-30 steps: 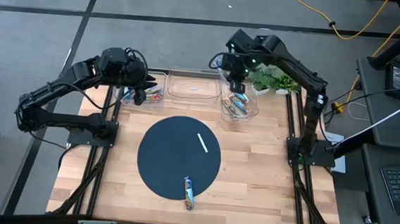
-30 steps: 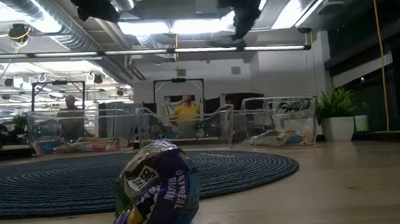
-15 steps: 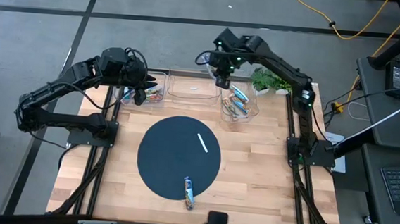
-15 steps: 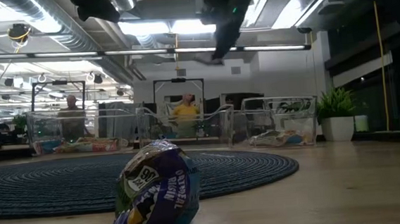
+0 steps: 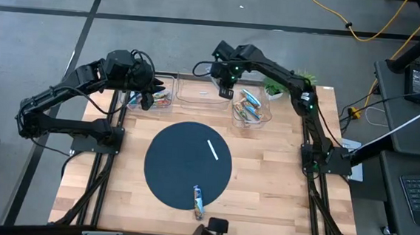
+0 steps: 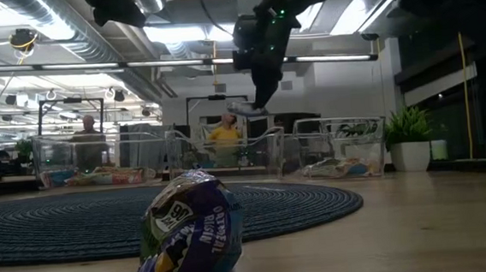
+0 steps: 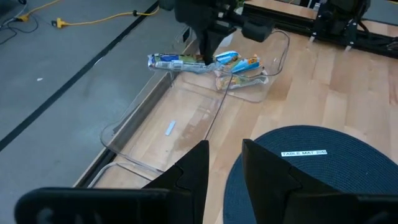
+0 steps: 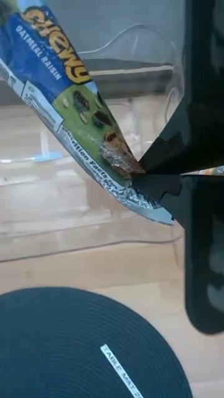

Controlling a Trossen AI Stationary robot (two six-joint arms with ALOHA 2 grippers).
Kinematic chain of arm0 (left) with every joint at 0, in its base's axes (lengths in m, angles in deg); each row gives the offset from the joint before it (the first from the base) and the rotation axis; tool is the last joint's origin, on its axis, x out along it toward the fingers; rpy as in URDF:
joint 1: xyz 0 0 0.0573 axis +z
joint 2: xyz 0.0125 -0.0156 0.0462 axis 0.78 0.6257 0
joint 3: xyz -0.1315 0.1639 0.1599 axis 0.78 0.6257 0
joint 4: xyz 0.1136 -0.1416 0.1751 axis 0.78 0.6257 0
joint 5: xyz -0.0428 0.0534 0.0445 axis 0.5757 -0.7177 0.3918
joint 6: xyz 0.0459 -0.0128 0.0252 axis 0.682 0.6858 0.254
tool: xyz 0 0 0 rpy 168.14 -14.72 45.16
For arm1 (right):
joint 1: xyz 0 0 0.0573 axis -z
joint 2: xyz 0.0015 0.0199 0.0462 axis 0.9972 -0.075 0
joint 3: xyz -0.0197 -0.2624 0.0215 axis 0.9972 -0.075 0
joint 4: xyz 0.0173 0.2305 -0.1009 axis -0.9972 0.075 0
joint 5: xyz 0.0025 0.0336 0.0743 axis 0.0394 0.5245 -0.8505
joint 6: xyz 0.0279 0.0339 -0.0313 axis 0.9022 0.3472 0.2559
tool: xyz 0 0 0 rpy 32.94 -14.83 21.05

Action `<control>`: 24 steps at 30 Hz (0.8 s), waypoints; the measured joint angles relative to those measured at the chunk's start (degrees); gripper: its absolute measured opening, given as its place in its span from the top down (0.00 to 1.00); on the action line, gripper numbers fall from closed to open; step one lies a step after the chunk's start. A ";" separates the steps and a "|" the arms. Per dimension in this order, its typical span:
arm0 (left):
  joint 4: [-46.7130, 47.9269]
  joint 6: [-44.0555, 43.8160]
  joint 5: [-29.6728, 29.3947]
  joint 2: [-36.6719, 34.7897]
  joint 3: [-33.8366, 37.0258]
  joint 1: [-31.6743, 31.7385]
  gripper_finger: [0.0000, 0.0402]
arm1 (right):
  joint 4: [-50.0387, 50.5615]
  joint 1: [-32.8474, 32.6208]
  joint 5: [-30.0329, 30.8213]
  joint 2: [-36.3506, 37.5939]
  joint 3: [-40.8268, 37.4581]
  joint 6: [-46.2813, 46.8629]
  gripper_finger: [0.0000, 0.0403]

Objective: Pick and place Granola Bars by type
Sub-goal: Put the right blue chewy bar into the top center transparent bin

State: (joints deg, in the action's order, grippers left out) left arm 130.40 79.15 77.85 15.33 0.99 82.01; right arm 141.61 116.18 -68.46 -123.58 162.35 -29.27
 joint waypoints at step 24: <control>0.01 0.55 0.00 0.04 0.00 0.00 0.78 | -4.23 -0.26 -0.07 -10.71 0.02 1.97 0.97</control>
State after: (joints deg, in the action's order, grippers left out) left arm 130.42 79.70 77.85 15.37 0.99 82.00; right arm 137.38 115.92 -68.52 -134.30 162.37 -27.30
